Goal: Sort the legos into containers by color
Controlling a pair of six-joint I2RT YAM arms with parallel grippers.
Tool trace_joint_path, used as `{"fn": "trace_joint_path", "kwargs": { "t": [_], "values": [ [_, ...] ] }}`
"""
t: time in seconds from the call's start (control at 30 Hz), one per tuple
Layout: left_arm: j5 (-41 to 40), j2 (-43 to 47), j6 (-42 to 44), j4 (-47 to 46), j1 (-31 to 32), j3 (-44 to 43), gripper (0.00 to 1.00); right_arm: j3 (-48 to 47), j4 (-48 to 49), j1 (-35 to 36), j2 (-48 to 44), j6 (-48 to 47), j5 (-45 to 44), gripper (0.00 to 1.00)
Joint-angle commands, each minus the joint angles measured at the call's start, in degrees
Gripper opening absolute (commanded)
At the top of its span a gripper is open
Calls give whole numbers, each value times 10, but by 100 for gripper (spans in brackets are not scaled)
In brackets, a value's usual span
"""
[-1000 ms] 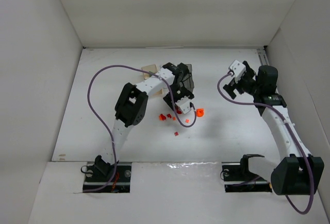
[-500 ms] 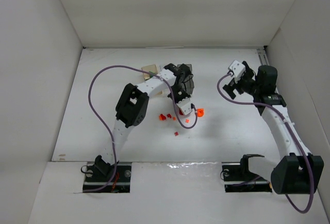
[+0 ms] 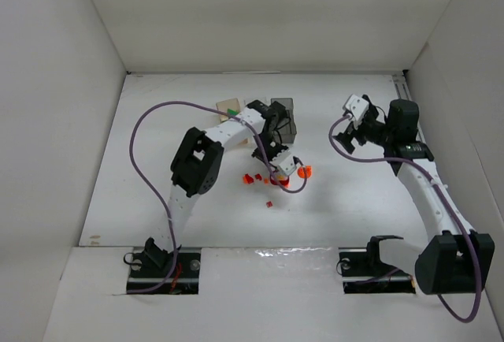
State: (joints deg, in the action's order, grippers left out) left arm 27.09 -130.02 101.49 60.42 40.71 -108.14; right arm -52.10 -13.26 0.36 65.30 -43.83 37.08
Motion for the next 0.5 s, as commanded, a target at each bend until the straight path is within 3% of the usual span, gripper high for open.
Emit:
{"fn": "trace_joint_path", "kwargs": {
  "t": [0.0, 0.03, 0.17, 0.2, 0.23, 0.3, 0.43, 0.47],
  "values": [
    [49, 59, -64, 12, -5, 8, 3, -13, 5, 19, -2, -33, 52, 97],
    [62, 59, -84, 19, -5, -3, 3, -13, -26, 27, -2, -64, 52, 97],
    [136, 64, -163, 25, -42, -48, 24, -21, -85, 42, -22, -207, 32, 99],
    [153, 64, -214, 15, -53, -57, 36, -21, -102, 42, -22, -235, 18, 99],
    [168, 71, -249, 3, -65, -63, 38, -21, -123, 42, -29, -302, 18, 99],
    [214, 91, -345, -39, -106, -68, 45, -27, -159, 58, -34, -345, 18, 99],
    [263, 154, -529, -184, -181, -2, 47, -87, -209, 128, 8, -302, 28, 96],
    [272, 172, -647, -230, -198, 26, 47, -100, -228, 136, 43, -261, 53, 95]
  ]
}}
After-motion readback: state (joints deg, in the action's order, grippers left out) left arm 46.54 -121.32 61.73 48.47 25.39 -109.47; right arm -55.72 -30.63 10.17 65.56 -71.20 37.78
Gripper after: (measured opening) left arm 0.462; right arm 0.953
